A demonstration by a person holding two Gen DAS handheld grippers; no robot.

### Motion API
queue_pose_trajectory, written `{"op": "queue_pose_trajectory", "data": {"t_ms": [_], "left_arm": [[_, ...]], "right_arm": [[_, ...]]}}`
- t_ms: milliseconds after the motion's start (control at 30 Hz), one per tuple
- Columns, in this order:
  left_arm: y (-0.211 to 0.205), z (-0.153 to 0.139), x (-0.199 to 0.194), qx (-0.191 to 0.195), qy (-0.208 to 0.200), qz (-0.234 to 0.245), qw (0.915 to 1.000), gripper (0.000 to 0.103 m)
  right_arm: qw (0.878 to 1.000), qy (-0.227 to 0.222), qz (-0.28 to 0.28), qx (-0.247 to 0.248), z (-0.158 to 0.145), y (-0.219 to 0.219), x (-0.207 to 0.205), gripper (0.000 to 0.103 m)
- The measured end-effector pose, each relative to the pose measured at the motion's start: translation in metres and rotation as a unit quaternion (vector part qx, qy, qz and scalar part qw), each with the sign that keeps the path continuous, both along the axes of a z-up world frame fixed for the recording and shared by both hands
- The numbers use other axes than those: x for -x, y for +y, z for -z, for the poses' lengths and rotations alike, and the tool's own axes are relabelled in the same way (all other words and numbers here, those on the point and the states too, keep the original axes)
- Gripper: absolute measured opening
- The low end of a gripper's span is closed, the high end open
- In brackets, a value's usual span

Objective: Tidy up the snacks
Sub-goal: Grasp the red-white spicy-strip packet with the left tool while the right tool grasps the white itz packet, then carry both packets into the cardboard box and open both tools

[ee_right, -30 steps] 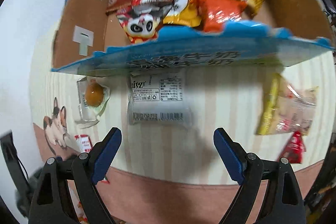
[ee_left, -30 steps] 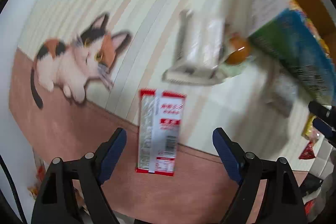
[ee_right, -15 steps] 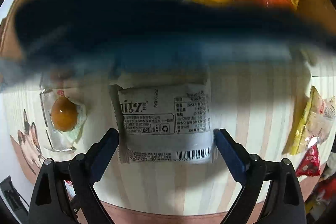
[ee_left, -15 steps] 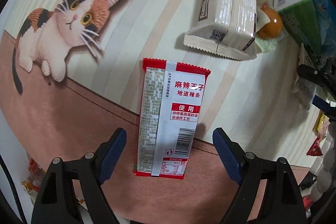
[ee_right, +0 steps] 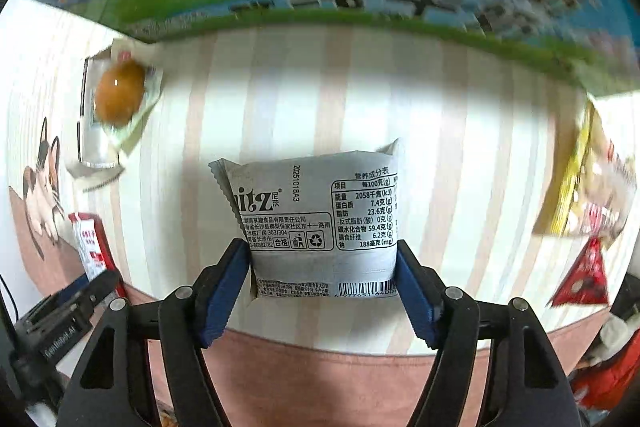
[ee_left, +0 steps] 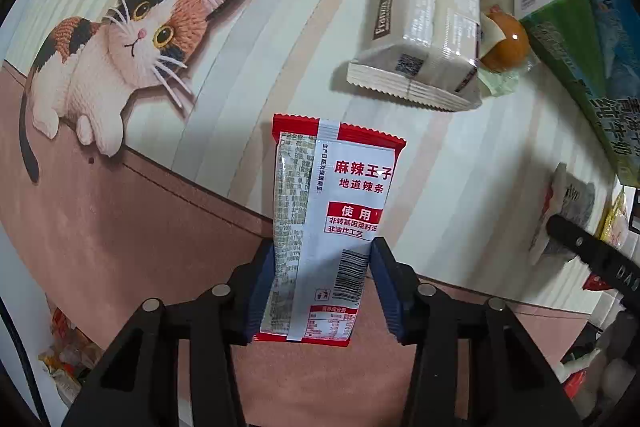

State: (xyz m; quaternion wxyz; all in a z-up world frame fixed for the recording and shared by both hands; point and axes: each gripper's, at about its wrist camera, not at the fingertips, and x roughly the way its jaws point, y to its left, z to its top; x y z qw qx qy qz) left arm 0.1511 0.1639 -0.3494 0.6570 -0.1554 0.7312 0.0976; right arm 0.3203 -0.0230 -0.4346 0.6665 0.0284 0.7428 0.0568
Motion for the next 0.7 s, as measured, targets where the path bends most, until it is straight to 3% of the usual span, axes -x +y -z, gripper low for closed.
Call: {"op": "queue_pose_trajectory", "data": {"t_ms": [367,700], "left_arm": [[-0.039,-0.04,0.003,0.016,-0.02,0.035,0.9991,0.042],[-0.076,-0.102,-0.025,0.057,-0.078,0.076,0.9924,0.042]], "right_arm": [[0.999,-0.006,0.011,-0.043,-0.014,-0.01,0.017,0.072],[0.994,-0.043,0.028,-0.096,-0.088,-0.053,0.011,0.072]]}}
